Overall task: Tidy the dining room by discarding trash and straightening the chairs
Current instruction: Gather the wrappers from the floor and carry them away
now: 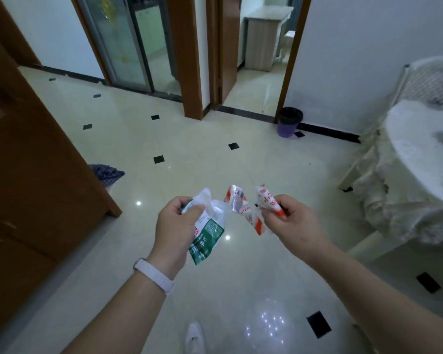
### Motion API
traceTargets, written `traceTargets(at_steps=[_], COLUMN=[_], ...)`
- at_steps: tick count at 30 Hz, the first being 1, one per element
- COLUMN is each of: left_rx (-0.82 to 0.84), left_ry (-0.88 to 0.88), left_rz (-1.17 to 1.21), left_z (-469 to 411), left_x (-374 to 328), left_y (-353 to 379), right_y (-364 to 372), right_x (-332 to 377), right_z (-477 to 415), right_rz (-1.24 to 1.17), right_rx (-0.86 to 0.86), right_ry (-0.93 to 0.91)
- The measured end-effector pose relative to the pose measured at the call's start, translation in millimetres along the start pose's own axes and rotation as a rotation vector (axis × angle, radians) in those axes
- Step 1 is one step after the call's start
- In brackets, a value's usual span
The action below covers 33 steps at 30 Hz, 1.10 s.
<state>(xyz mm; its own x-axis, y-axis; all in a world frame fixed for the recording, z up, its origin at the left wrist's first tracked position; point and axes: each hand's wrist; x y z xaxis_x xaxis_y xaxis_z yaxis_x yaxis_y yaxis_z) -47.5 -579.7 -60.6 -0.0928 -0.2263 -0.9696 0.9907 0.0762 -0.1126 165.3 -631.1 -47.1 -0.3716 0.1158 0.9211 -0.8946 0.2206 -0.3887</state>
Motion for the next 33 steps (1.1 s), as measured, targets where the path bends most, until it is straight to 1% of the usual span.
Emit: traceTargets(at_steps=[5,9,13,16,19,23,27,30,33], left_rx=[0.095,0.163,0.210,0.234,0.247,0.212,0.181,0.181,0.179], left_ry=[0.021,0.055,0.064,0.050,0.049,0.069,0.029,0.059,0.118], left_rz=[0.005,-0.025,-0.045,-0.062,-0.095,-0.165,-0.189,-0.220,-0.266], left_z=[-94.1,-147.8,-198.0,-235.7,-273.5,-333.9,-392.8,-431.5,-462.0], left_x=[-34.4,-51.3,-63.0,-70.6,-78.6,-93.4,-120.7,-141.7,-154.4], left_y=[-16.0,-8.7,10.2,34.3,63.5,105.0,155.4,196.8,232.9], right_y=[33.7,48.0,45.9,38.2,29.5,14.9,-17.7,-48.9,-76.6], right_x=[31.2,33.1,31.1,23.4,6.7,-13.2,-17.9,-20.2,-30.5], right_z=[-63.9,-98.7,-142.3,-185.8,-237.1,-316.3,-392.4,-444.4,-488.6], right_rz=[0.020,0.004,0.034,0.027,-0.007,-0.078,-0.107,-0.134,-0.128], right_rx=[-0.113,-0.143,-0.184,-0.238,-0.253,-0.248,-0.241,-0.238,-0.285], right_ry=[-0.040,0.022,0.051,0.046,0.075,0.097,0.104,0.106,0.107])
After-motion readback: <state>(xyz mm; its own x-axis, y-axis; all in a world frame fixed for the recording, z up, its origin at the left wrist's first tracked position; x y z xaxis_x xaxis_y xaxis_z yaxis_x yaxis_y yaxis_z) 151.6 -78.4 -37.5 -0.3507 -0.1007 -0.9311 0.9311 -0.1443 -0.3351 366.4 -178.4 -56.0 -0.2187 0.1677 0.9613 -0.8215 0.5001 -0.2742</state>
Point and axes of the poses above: each hand's wrist, its own z-axis away from the middle knuckle, its own y-axis out of the palm, x = y × z, and after that the axes turned 8 degrees about -z, right-handed
